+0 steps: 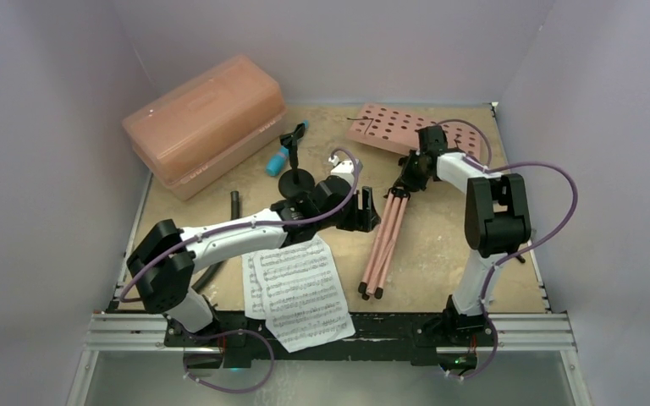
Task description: Set up the instrument practice props
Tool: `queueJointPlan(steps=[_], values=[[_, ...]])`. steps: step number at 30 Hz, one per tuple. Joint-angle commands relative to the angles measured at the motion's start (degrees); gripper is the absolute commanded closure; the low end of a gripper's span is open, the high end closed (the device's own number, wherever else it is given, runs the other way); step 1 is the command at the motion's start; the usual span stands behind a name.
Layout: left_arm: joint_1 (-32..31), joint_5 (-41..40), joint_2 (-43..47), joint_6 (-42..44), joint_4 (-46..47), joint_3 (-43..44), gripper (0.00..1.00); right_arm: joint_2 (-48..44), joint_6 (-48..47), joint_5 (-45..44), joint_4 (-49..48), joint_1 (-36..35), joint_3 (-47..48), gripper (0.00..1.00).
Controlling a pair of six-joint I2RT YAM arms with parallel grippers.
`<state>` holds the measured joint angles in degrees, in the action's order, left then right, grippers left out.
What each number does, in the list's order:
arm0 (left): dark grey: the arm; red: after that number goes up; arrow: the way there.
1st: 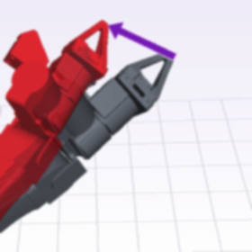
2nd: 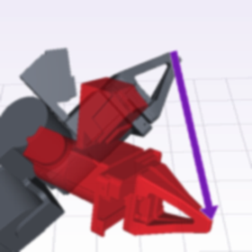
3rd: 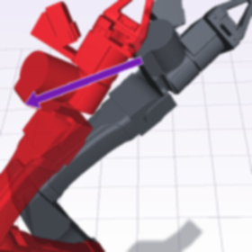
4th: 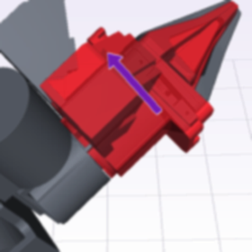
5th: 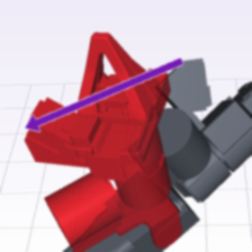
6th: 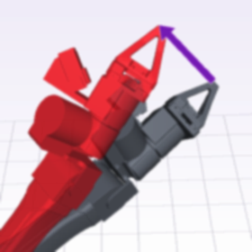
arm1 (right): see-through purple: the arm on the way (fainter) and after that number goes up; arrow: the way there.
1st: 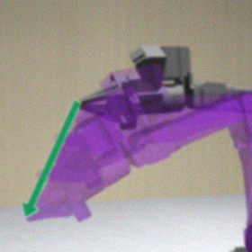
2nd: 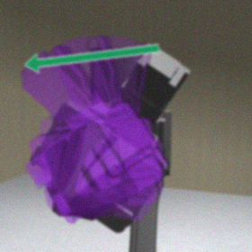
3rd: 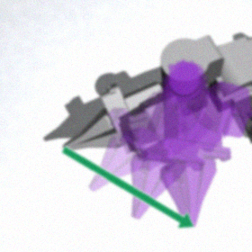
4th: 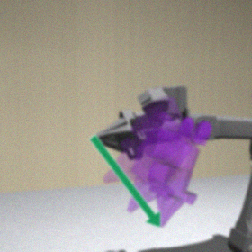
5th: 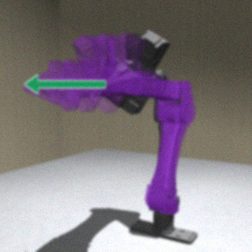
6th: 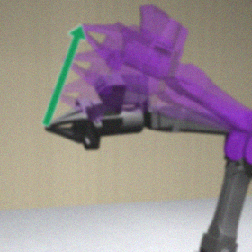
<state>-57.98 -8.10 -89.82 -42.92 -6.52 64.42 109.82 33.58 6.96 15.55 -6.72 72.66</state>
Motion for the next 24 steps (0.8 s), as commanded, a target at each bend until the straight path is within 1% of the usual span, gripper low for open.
queueJointPlan(steps=[1,4,9,16,18,20,24], values=[[4.1,12.0,-2.7,-4.3,9.1,-2.5,0.36,-11.0,0.1,3.0,-4.0,-0.2,3.5,1.0],[4.6,15.0,-5.5,-4.6,10.9,-1.9,0.37,-13.5,0.9,4.1,-4.7,-0.2,2.3,1.0],[4.7,17.5,-9.8,-3.4,9.8,1.4,0.4,-16.7,1.4,5.5,-5.0,-0.2,1.2,1.0],[4.8,22.5,-13.8,-4.2,12.5,3.3,0.47,-19.1,1.5,6.4,-4.8,-0.2,0.0,1.0],[4.8,22.4,-13.7,-4.2,12.4,3.7,0.47,-19.5,1.6,6.2,-4.7,-0.2,-0.1,1.0],[4.9,21.1,-13.0,-4.0,11.3,3.9,0.45,-19.6,1.5,6.2,-4.6,-0.2,0.0,1.0],[5.3,16.0,-9.9,-4.7,8.0,3.9,0.4,-19.8,1.2,6.3,-4.5,-0.2,0.0,1.0]])
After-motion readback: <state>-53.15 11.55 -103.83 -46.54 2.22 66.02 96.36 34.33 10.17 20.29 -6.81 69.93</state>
